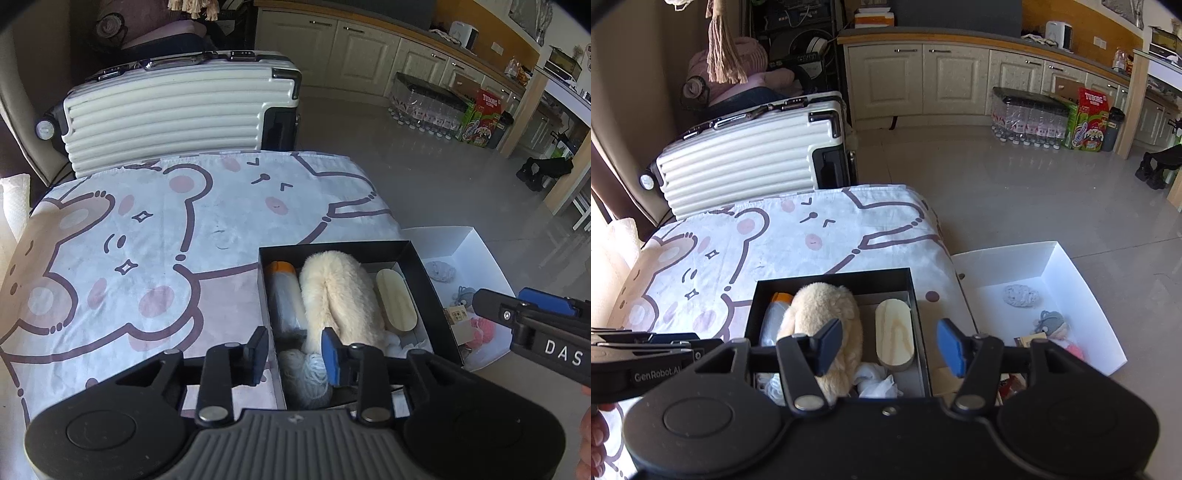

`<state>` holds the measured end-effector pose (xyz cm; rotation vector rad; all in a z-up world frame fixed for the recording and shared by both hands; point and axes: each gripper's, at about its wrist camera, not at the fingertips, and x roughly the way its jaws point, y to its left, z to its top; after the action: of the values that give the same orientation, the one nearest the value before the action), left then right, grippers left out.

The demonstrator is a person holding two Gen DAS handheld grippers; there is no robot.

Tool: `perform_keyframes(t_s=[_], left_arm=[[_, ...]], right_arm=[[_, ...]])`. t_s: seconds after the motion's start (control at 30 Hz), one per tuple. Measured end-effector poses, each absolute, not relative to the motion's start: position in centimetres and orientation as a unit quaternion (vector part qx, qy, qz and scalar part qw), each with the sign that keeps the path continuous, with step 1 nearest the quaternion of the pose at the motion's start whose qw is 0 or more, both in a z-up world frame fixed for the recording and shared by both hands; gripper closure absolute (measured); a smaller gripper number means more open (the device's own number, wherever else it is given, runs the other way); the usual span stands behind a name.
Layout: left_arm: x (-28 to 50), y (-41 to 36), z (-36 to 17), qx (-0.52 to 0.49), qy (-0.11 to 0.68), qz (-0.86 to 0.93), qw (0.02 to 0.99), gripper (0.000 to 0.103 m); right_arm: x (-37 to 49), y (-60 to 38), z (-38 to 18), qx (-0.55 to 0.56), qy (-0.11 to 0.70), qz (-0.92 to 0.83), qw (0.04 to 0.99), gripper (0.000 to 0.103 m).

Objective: Organize objects

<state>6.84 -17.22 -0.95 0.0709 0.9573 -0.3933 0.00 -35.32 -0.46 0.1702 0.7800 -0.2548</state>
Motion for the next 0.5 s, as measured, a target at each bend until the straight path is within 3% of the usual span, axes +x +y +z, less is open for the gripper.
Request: perform_keyframes(t_s=[0.27, 0.5], left_arm=[[4.9, -16.1, 0.5, 0.033, 0.444, -0.176, 0.878, 0.053], [3.3, -15.2, 1.5, 0.042, 0.426, -0.165, 0.889, 0.026]], right_arm=[[-2.2, -34.6, 0.9, 0.082, 0.364, -0.128, 0.919, 0.037], [-3.9, -34.2, 1.9, 0.078, 0.36, -0.141, 0.919, 0.028]])
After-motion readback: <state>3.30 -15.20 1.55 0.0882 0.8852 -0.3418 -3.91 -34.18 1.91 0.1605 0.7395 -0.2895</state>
